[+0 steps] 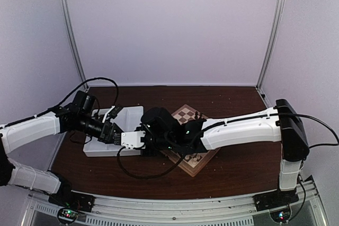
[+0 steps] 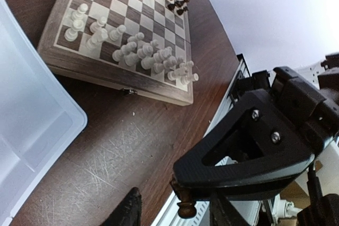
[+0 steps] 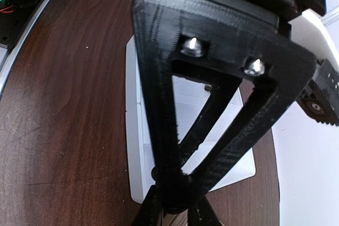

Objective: Set up the chess pieces on the board
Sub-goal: Adjust the chess piece, then place the chess piece on the chessboard, then move the chess piece to the chessboard.

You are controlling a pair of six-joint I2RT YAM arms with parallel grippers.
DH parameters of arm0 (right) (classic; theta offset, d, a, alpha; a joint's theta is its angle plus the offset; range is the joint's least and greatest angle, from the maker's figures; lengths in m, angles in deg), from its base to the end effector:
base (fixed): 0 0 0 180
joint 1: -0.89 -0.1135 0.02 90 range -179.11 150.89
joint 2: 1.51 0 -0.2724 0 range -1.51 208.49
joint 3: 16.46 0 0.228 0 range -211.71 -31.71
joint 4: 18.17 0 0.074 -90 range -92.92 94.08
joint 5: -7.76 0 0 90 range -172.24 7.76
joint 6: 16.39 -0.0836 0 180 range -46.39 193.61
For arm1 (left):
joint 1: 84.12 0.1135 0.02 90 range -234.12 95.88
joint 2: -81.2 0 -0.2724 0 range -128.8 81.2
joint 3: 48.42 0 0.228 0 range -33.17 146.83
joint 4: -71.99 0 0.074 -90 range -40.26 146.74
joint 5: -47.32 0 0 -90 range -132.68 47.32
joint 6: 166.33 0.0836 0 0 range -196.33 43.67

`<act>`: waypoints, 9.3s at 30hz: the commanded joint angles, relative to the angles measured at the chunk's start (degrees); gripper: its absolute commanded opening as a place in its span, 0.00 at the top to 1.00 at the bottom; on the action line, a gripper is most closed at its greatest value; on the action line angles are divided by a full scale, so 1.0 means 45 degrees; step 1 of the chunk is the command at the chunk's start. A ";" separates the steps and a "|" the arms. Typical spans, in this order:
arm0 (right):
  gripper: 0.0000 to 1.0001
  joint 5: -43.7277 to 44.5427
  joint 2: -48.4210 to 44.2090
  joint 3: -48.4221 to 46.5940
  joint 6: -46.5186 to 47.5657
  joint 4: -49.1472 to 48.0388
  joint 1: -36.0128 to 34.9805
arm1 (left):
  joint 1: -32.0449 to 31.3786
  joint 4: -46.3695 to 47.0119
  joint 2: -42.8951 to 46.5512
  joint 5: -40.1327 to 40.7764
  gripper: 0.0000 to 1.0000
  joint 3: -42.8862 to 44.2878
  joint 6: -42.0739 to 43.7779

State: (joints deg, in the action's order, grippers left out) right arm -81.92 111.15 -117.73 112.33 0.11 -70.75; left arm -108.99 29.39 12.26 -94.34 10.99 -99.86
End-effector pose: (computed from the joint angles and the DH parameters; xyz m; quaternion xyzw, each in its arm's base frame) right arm 0.1533 0.4605 0.2418 -0.7090 0.4948 0.1401 0.4826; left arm 0.1759 -0.1538 0.2306 0.1513 0.8497 -0.4956 0.0975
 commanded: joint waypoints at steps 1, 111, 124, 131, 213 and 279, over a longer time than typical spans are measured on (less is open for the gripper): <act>0.94 0.0231 -0.0097 0.0428 -0.0711 -0.0638 -0.0106 | 0.0017 0.2559 0.1451 0.1632 0.52 -0.0894 -0.1154; 0.22 0.4578 -1.2824 0.9893 -1.1651 0.2581 0.6567 | -0.5637 0.1538 -1.1007 0.6688 1.00 1.1253 0.2120; 0.20 0.4519 -1.4597 1.0993 -1.1403 0.1901 0.6920 | -0.5904 -0.0182 -1.3830 0.7806 1.00 1.4384 0.2804; 0.20 0.4177 -1.5247 1.1473 -1.1262 0.1515 0.6969 | -0.6150 -0.1004 -1.4738 0.8485 1.00 1.5516 0.3525; 0.73 0.0419 -0.0219 0.0911 -1.1202 0.6993 0.5913 | -0.2170 0.3429 -0.0320 1.4352 0.44 -0.0145 0.1936; 0.74 0.0591 -0.1344 0.2329 -1.0802 0.6825 0.7827 | -0.2170 0.2993 -0.0401 1.4120 0.43 0.0206 0.1782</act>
State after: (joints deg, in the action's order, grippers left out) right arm -80.24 107.08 -107.46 63.31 30.93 -35.95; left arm -119.04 42.00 10.49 -30.11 9.70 -91.27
